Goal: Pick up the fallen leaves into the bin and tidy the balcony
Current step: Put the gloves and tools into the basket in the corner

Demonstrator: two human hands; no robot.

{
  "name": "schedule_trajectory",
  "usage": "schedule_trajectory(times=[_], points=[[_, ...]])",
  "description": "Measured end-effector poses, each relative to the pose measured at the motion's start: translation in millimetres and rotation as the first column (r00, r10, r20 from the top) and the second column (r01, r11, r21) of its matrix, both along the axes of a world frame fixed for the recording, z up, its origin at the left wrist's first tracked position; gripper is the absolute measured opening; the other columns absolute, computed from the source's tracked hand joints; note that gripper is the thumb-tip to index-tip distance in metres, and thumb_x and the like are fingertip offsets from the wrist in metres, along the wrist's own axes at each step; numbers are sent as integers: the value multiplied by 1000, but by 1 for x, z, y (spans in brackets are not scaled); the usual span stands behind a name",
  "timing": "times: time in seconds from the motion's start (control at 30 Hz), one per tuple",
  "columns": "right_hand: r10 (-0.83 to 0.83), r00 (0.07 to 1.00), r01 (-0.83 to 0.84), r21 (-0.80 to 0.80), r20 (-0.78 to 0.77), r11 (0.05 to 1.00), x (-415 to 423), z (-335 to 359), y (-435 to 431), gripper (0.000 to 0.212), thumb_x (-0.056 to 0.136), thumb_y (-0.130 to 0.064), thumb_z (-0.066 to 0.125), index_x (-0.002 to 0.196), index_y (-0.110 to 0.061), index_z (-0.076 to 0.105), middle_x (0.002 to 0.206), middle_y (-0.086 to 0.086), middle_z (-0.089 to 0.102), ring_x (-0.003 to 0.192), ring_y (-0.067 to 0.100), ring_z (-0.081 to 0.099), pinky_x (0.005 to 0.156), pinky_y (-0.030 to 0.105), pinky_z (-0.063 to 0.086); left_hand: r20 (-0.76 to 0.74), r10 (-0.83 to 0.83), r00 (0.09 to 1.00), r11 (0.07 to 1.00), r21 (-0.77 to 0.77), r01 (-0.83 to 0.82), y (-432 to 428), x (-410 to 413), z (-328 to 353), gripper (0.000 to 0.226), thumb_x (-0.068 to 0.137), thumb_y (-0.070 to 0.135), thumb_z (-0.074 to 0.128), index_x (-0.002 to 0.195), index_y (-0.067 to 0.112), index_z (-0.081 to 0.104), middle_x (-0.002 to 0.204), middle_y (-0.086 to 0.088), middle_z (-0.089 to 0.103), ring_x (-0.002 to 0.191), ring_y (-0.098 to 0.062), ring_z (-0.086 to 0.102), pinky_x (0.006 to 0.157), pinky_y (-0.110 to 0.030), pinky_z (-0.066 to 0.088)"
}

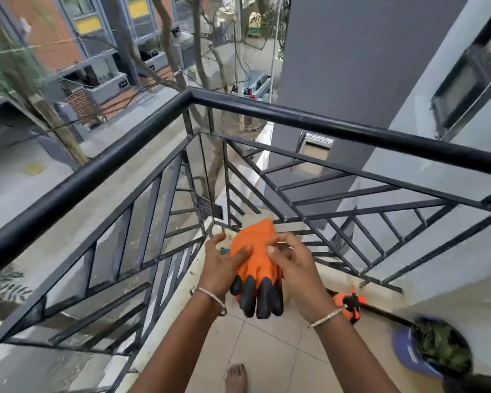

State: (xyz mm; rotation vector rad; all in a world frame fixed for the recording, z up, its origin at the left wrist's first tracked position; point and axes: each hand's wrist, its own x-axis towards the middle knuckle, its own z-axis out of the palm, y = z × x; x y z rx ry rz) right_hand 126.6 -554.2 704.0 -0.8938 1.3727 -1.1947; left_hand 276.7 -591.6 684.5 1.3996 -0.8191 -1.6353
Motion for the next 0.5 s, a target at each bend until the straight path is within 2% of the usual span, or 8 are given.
schedule_trajectory(times=[0.07, 0.13, 0.2, 0.27, 0.33, 0.4, 0.5], points=[[23, 1000, -23, -14, -22, 1000, -1, 1, -10, 13, 94, -7, 61, 102, -15, 66, 91, 12, 71, 85, 20, 65, 75, 29, 52, -7, -52, 999, 995, -88, 51, -12, 6, 0, 53, 90, 10, 69, 127, 29, 36, 72, -15, 63, 46, -17, 58, 39, -26, 44], [72, 996, -73, -12, -49, 997, -4, -1, -17, 26, 89, -4, 67, 110, -18, 68, 105, 5, 73, 100, 17, 67, 84, 27, 54, -25, -137, 990, 973, -189, 130, -20, 9, 1, 55, 91, 5, 65, 132, 31, 39, 76, -18, 66, 59, -27, 63, 50, -31, 50], [137, 984, -138, 3, -114, 990, -7, -6, -25, 42, 83, -3, 74, 118, -24, 67, 115, -2, 70, 108, 12, 63, 89, 25, 52, 7, -202, 979, 941, -274, 196, -28, 14, -4, 50, 92, 5, 64, 133, 28, 48, 95, -13, 70, 76, -28, 66, 62, -33, 54], [197, 963, -196, 21, -186, 980, -10, -13, -36, 54, 78, -6, 79, 125, -28, 64, 124, -8, 65, 112, 9, 60, 95, 25, 50, 85, -247, 965, 912, -317, 261, -39, 18, -14, 42, 87, 13, 69, 127, 23, 62, 118, -2, 69, 103, -19, 66, 80, -27, 53], [249, 946, -240, 66, -209, 968, -13, -21, -48, 66, 70, -15, 86, 129, -34, 62, 130, -11, 59, 114, 7, 59, 97, 30, 50, 154, -304, 940, 895, -293, 337, -48, 19, -23, 43, 76, 20, 74, 119, 24, 69, 124, 1, 67, 115, -16, 62, 89, -24, 50], [323, 906, -294, 143, -274, 945, -17, -31, -59, 84, 59, -30, 90, 135, -40, 55, 131, -14, 53, 116, 4, 55, 97, 29, 49, 193, -338, 921, 898, -227, 377, -57, 18, -37, 53, 67, 20, 80, 118, 27, 68, 122, 3, 66, 113, -15, 63, 91, -27, 52], [463, 759, -385, 258, -458, 886, -26, -52, -79, 108, 51, -43, 87, 147, -36, 38, 135, -9, 46, 120, 10, 49, 100, 31, 45, 327, -393, 859, 881, -133, 454, -70, 12, -58, 68, 59, 23, 84, 122, 35, 61, 126, 5, 62, 112, -12, 61, 94, -31, 52]])
